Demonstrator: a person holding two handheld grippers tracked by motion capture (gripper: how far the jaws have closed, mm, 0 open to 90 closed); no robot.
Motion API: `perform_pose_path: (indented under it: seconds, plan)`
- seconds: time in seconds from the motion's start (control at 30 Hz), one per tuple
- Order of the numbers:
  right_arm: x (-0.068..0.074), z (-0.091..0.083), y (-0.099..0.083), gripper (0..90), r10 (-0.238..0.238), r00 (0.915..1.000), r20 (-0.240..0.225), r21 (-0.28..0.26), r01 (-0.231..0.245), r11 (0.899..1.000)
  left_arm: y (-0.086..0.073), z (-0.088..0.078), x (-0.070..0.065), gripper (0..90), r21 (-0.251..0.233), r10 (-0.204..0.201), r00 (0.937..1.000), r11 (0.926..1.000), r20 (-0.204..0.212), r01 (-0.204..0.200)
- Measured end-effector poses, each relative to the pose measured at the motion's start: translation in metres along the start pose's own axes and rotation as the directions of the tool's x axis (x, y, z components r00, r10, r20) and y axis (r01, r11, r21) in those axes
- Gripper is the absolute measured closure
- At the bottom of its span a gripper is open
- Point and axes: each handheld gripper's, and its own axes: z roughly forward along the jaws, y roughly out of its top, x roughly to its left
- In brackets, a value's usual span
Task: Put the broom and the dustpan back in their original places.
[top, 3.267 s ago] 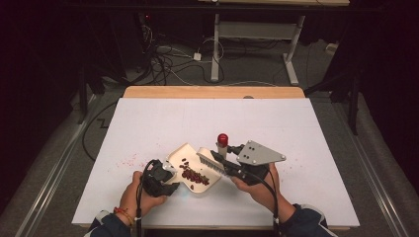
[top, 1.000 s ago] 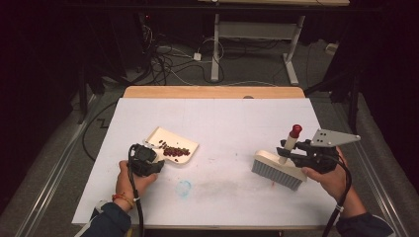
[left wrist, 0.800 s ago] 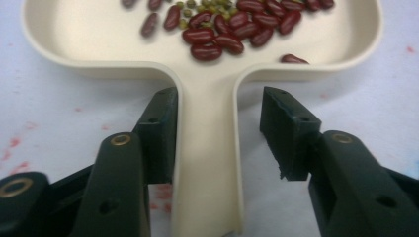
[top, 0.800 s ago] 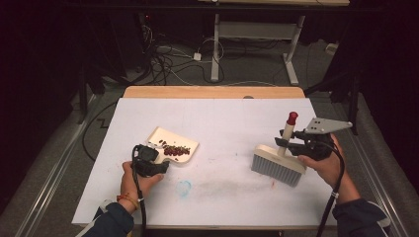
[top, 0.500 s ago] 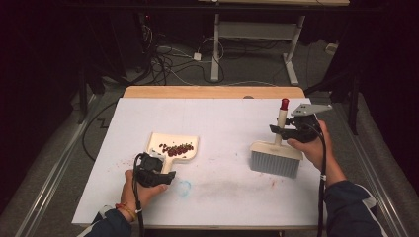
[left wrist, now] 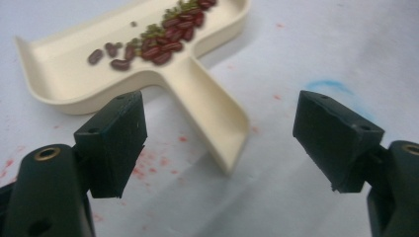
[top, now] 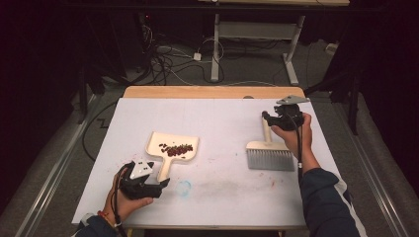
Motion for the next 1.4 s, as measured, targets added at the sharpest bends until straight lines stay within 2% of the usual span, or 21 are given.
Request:
perform_pose_path:
  seconds: [0.1, 0.2, 0.27, 0.3, 0.33, 0.37, 0.53, 0.67, 0.8, 0.97, 1.13, 1.4]
  plan:
    - [0.007, 0.001, 0.001, 48.2, -0.006, 1.0, -0.003, -0.012, 0.006, 1.0, -0.002, -0.006, -0.005, 20.4, -0.021, 0.029, 0.9996, 0.9993, -0.004, -0.029]
    - [0.011, 0.0, 0.001, 46.9, -0.005, 0.9999, -0.009, -0.025, 0.005, 1.0, -0.004, -0.008, -0.002, 20.2, -0.041, 0.033, 0.9994, 0.9986, -0.013, -0.034]
    - [0.014, -0.003, 0.001, 46.9, -0.016, 0.9998, 0.014, -0.059, 0.017, 0.998, -0.004, -0.007, 0.001, 19.5, -0.054, 0.038, 0.9989, 0.9978, -0.026, -0.039]
    - [0.016, -0.006, 0.0, 46.4, -0.019, 0.9994, 0.028, -0.094, 0.021, 0.995, -0.004, -0.007, 0.002, 19.5, -0.054, 0.039, 0.9989, 0.9977, -0.027, -0.04]
    - [0.018, -0.007, 0.0, 45.3, -0.018, 0.9995, 0.025, -0.109, 0.021, 0.994, -0.004, -0.006, 0.004, 19.5, -0.058, 0.033, 0.9989, 0.9977, -0.032, -0.035]
    - [0.019, -0.008, -0.001, 43.9, -0.01, 0.9999, 0.006, -0.123, 0.01, 0.992, -0.004, -0.006, 0.005, 19.5, -0.063, 0.029, 0.999, 0.9975, -0.035, -0.031]
    - [0.025, -0.013, -0.006, 41.7, 0.02, 0.9994, -0.029, -0.153, -0.024, 0.988, -0.001, -0.005, 0.007, 22.3, -0.073, 0.038, 0.9983, 0.9965, -0.043, -0.041]
    - [0.029, -0.022, -0.008, 36.5, 0.054, 0.9958, -0.075, -0.156, -0.065, 0.986, 0.0, -0.004, 0.005, 21.3, -0.064, 0.049, 0.9977, 0.9966, -0.046, -0.052]
    - [0.03, -0.036, -0.008, 33.8, 0.071, 0.9939, -0.085, -0.202, -0.087, 0.976, 0.0, -0.003, 0.004, 20.0, -0.059, 0.049, 0.9977, 0.9969, -0.047, -0.052]
    - [0.041, -0.05, -0.01, 30.0, 0.0, 0.9969, -0.079, -0.21, -0.017, 0.978, 0.001, -0.001, 0.001, 19.5, -0.052, 0.056, 0.9973, 0.997, -0.048, -0.058]
    - [0.046, -0.067, -0.01, 30.8, -0.02, 0.995, -0.098, -0.226, -0.002, 0.974, 0.002, -0.002, -0.001, 19.4, -0.058, 0.059, 0.9972, 0.9964, -0.046, -0.061]
    - [0.046, -0.094, -0.019, 29.4, -0.065, 0.9916, -0.112, -0.262, 0.033, 0.965, 0.002, -0.003, -0.001, 18.0, -0.06, 0.061, 0.9967, 0.9961, -0.054, -0.064]
